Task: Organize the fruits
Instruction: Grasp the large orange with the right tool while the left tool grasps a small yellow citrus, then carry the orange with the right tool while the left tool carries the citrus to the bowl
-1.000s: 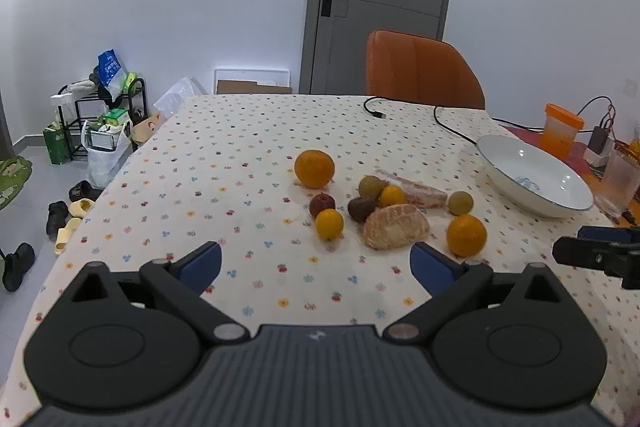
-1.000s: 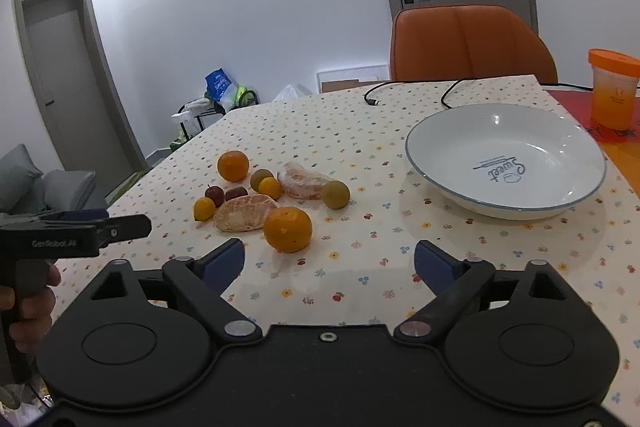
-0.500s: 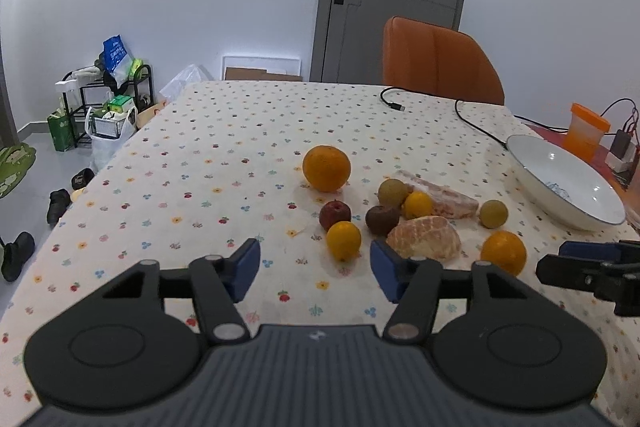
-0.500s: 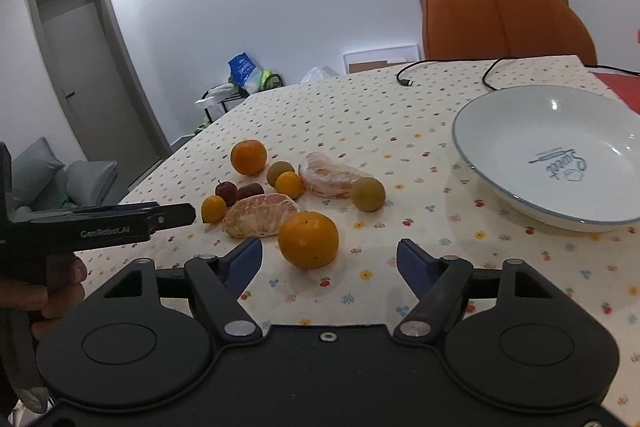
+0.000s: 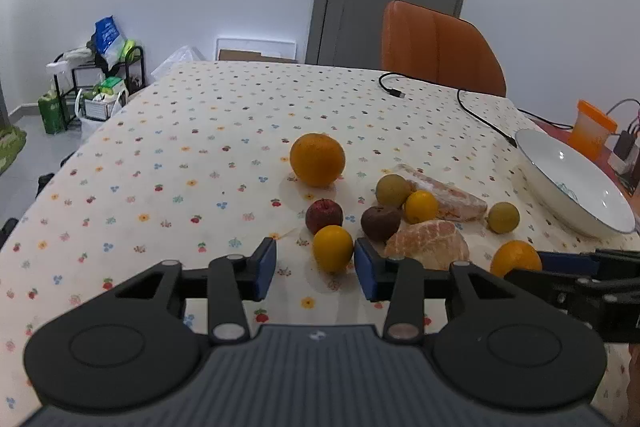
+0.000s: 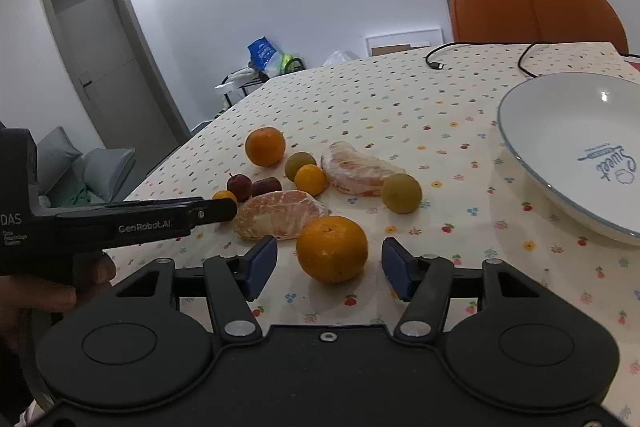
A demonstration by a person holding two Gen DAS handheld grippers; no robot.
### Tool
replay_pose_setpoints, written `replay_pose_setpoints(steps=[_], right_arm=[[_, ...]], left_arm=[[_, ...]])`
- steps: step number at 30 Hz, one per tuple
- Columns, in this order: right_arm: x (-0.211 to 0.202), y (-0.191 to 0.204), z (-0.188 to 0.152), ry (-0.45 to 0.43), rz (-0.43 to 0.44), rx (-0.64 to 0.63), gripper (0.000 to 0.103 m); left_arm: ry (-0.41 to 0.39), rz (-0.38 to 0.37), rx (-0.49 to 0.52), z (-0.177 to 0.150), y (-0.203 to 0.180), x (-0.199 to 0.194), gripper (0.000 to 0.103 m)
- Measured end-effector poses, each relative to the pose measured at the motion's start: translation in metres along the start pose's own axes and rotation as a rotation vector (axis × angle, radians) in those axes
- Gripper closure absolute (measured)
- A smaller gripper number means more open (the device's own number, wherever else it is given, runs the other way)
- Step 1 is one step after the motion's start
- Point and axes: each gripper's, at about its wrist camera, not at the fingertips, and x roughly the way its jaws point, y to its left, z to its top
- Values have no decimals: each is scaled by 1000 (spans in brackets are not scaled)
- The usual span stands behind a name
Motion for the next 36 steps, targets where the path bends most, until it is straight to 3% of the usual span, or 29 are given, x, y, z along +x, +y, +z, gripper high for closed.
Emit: replay_pose_setpoints(steps=[5, 20, 36], right_arm=[[4, 0, -1, 3, 5, -4, 65], [-43, -12, -4, -111, -24, 24, 66], [-99, -50, -8, -215, -141, 71, 67]], left_arm=[[-5, -4, -13, 0, 2, 1, 82], [-78, -29, 13, 4, -14, -31, 82], [-131, -154, 95, 18, -79, -33, 82]])
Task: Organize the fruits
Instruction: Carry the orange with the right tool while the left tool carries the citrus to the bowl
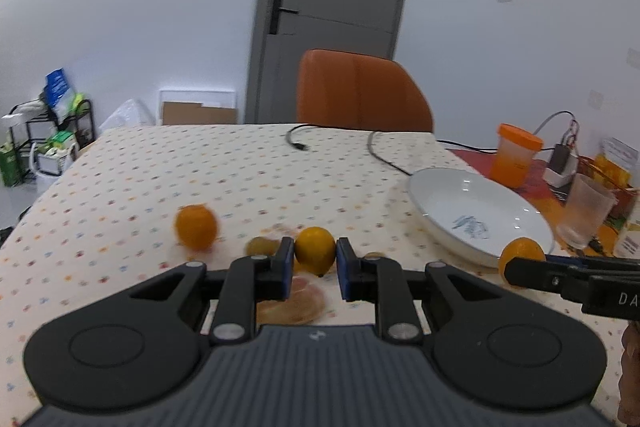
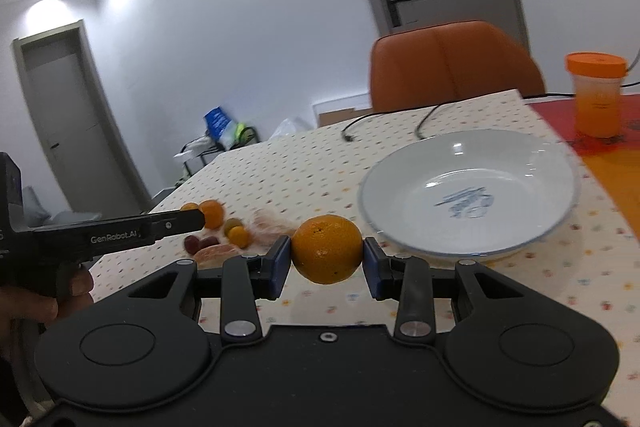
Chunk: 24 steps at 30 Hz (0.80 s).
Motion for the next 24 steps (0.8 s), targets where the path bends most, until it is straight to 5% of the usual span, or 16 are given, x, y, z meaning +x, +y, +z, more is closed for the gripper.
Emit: replay_pose_setpoints(steps=[24], right_arm=[[-5, -73, 12, -75, -156, 57, 66]], left_arm=[[35, -130, 114, 22, -86, 63, 82]])
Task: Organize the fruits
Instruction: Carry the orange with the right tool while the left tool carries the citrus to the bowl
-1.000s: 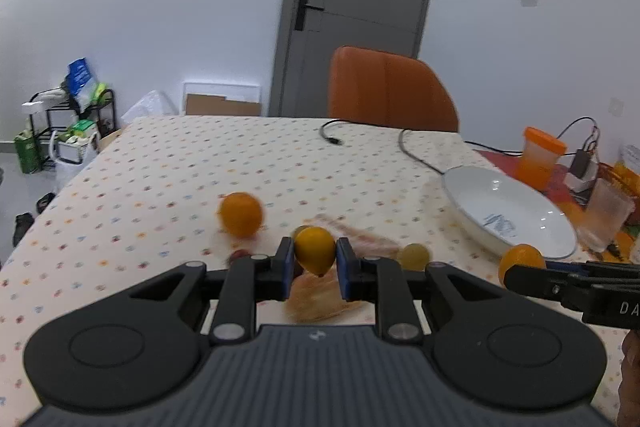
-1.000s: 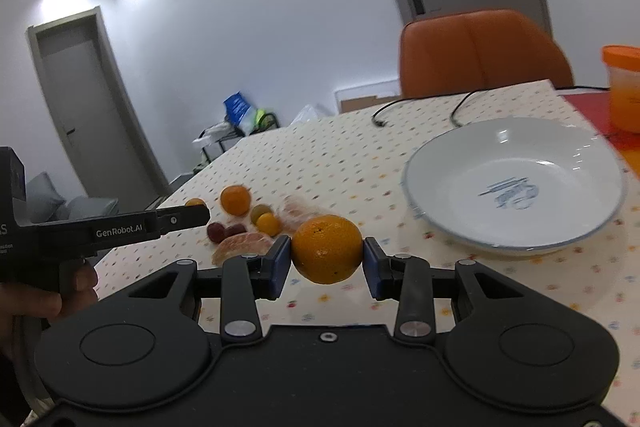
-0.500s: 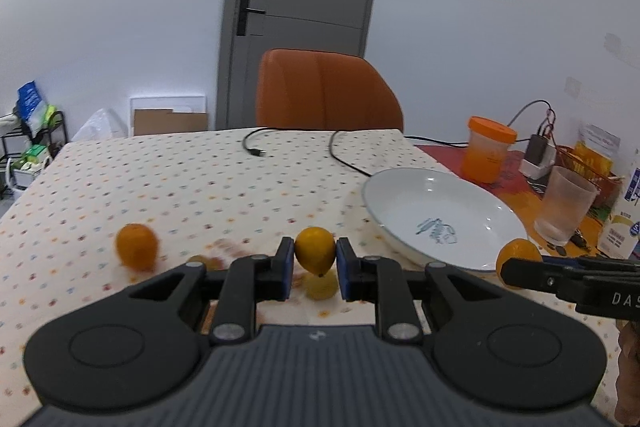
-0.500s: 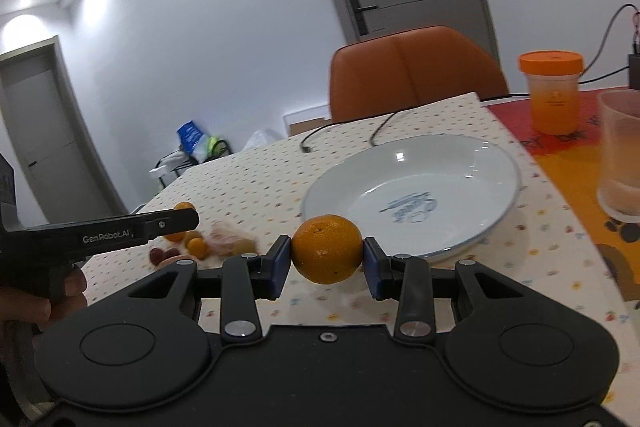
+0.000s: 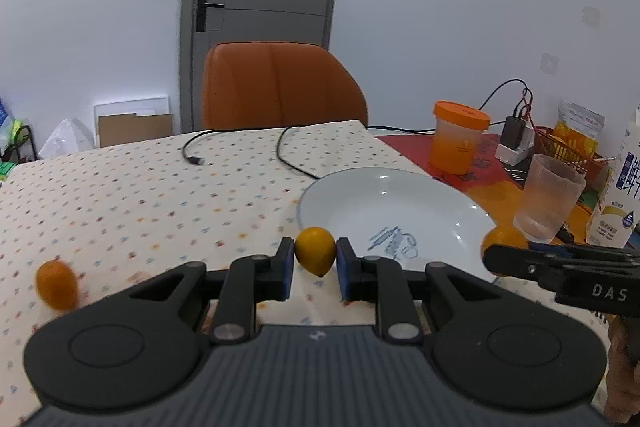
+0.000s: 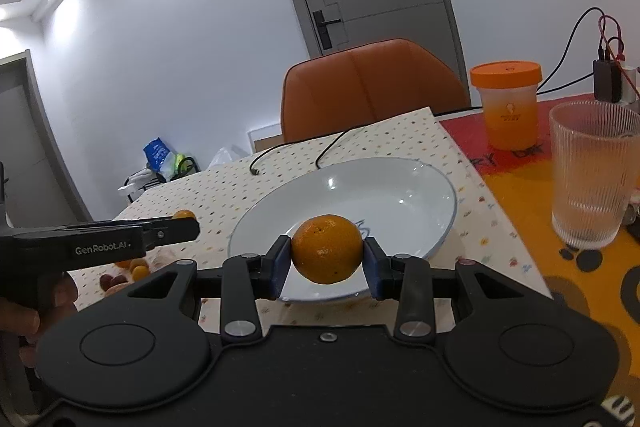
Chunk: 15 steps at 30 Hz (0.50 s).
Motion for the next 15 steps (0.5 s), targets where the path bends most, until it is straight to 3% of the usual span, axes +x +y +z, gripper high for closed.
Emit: replay_pose_setpoints(steps=[15], right_arm=[[21, -11, 2, 20, -29, -5, 66]], left_arm=[[69, -46, 57, 8, -31, 51, 82]])
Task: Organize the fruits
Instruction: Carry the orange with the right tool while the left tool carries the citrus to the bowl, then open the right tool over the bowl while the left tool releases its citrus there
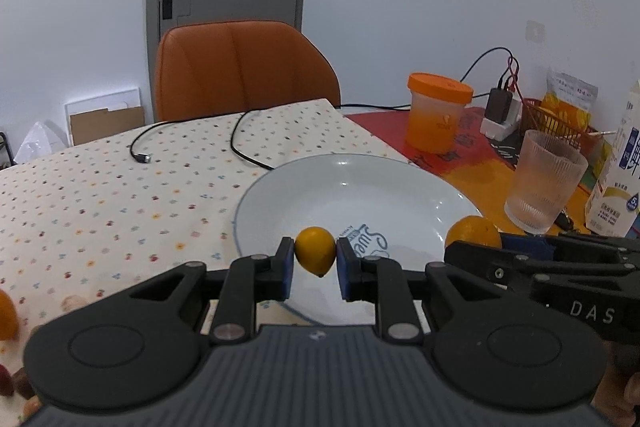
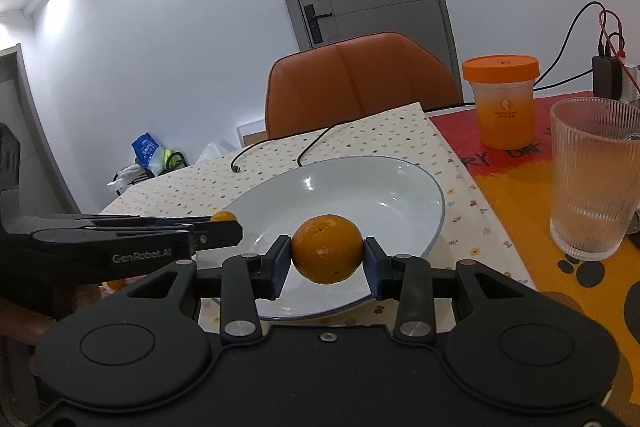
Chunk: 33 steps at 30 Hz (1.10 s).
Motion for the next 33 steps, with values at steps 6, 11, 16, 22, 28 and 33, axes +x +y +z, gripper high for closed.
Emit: replay_pose_setpoints(steps=[6, 11, 16, 22, 28, 33], right_arm=[[-3, 0, 1, -6, -17, 7, 60], [-5, 3, 1, -12, -18, 15, 60], [-6, 9, -3, -11, -59, 34, 39], [-14, 21, -5, -52, -62, 46, 15], [-22, 30, -6, -84, -65, 72, 0], [-29, 41, -10, -79, -66, 76, 0]], left_arm=[[-2, 15, -6, -1, 1, 0, 81], [5, 28, -31, -4, 12, -8, 78], [-2, 73, -62, -9, 28, -21, 65], [-24, 144, -94, -16, 47, -43, 29], [-41, 197, -114, -26, 62, -67, 17], [-44, 231, -134, -37, 74, -86, 16]])
